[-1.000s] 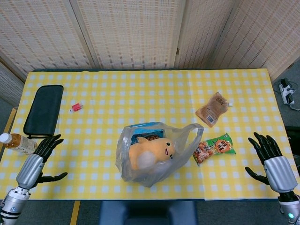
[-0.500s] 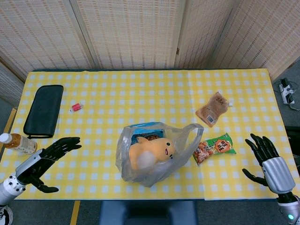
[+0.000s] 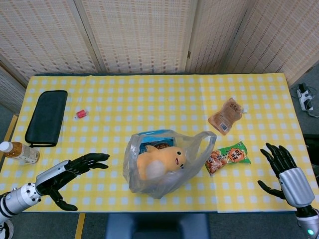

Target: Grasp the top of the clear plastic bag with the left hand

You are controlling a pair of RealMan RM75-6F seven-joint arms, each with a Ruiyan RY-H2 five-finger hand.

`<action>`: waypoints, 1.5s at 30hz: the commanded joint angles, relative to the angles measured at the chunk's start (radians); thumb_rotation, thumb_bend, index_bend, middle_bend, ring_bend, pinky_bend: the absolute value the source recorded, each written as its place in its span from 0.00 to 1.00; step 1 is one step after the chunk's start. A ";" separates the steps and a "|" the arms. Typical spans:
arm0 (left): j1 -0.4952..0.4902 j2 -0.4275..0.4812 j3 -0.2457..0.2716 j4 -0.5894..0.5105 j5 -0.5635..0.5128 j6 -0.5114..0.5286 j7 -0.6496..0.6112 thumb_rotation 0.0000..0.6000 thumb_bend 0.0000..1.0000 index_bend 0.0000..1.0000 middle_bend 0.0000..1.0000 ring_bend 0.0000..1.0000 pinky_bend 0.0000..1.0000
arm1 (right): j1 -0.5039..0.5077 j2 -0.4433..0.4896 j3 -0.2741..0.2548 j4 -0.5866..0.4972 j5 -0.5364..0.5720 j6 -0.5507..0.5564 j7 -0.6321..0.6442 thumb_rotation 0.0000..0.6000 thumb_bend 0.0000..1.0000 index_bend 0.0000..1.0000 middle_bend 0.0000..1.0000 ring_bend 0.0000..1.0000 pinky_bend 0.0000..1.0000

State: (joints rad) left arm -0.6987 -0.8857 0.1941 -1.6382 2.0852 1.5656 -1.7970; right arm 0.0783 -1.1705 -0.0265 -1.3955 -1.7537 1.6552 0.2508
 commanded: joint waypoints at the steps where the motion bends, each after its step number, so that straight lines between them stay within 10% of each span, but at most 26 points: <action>1: -0.019 -0.006 0.000 -0.019 -0.014 -0.022 0.010 1.00 0.11 0.13 0.09 0.03 0.14 | -0.001 0.002 0.000 0.004 -0.004 0.009 0.006 1.00 0.24 0.00 0.00 0.00 0.00; 45: -0.211 -0.138 -0.028 -0.046 -0.109 -0.180 0.035 1.00 0.11 0.13 0.09 0.03 0.14 | 0.005 -0.001 -0.009 0.013 -0.007 0.002 0.015 1.00 0.24 0.00 0.00 0.00 0.00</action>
State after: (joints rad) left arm -0.9072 -1.0208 0.1676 -1.6863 1.9783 1.3874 -1.7629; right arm 0.0830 -1.1718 -0.0353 -1.3825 -1.7611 1.6568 0.2653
